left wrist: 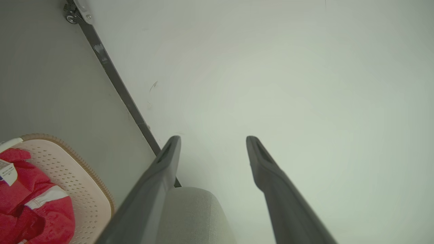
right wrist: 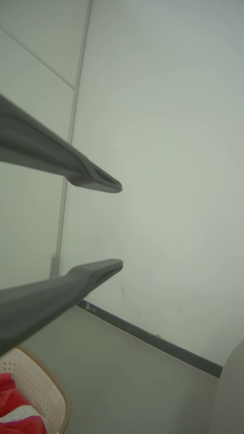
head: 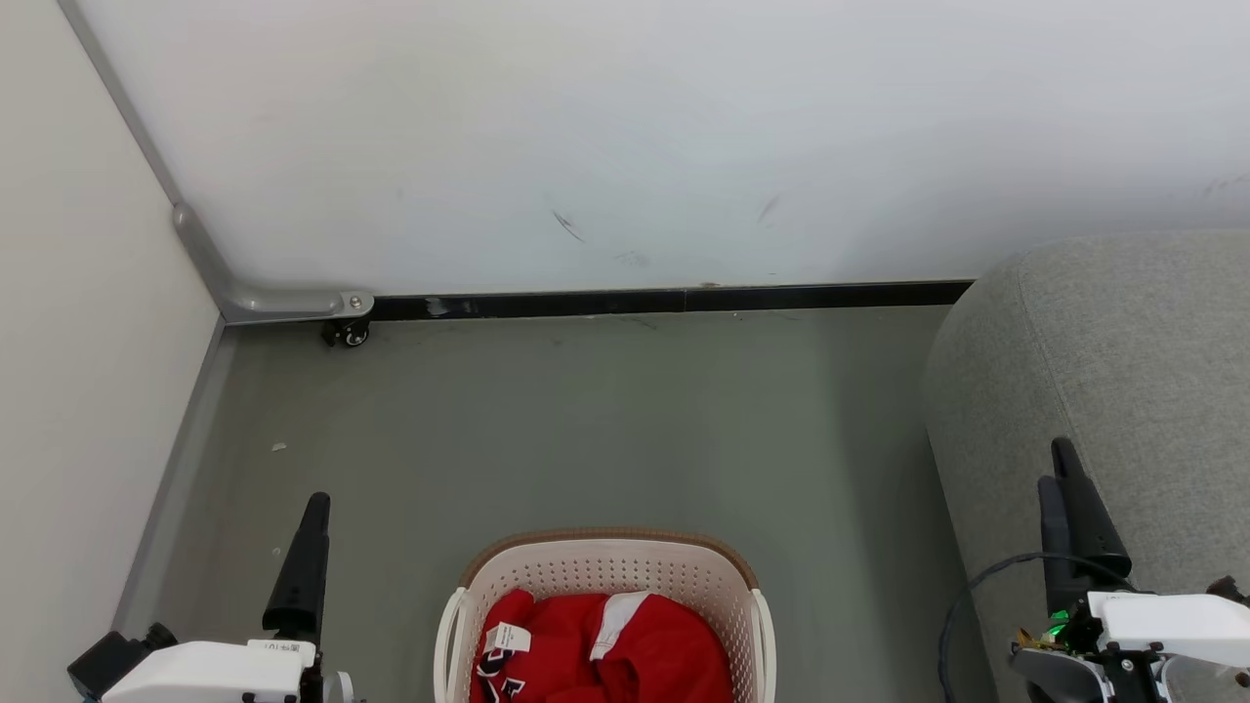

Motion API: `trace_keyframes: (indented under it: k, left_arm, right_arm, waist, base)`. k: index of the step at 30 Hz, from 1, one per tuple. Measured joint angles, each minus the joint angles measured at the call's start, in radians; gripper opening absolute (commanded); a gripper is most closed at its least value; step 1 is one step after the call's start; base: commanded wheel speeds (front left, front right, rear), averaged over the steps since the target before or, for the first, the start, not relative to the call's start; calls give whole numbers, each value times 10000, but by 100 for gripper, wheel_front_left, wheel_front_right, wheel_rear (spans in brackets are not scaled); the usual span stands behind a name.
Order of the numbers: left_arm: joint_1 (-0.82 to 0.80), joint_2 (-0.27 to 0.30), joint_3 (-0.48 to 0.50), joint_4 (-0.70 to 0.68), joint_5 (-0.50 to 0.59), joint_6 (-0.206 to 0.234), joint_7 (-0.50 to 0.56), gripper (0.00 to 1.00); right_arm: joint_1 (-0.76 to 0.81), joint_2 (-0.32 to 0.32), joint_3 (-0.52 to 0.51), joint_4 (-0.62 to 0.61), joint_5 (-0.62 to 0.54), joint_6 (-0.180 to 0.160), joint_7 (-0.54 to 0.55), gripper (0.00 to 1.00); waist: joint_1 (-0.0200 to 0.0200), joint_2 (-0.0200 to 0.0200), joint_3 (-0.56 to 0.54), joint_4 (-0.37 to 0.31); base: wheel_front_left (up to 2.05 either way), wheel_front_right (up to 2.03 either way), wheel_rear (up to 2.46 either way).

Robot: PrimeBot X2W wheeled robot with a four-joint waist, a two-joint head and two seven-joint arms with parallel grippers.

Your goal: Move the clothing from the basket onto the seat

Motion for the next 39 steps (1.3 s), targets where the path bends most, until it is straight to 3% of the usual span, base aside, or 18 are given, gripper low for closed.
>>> trace_keyframes:
  k: [15, 33, 39]
  left_arm:
    - [-152, 81, 150, -445, 2176, 0, -387, 100]
    - [-151, 107, -61, -1016, 5593, 0, -836, 100]
    - [-150, 213, -144, -1095, 6972, 13, -1001, 100]
  right_arm:
    - [-24, -384, 345, -236, -1216, 2, -497, 100]
    - [-242, -903, 593, -554, -3613, 12, -961, 100]
    - [-243, -924, 552, -621, -4495, 12, -1085, 100]
  waist:
    - [32, 0, -52, -11]
    - [-84, 0, 64, -35]
    - [-103, 0, 126, -46]
  base:
    - [0, 0, 0]
    - [0, 0, 0]
    - [0, 0, 0]
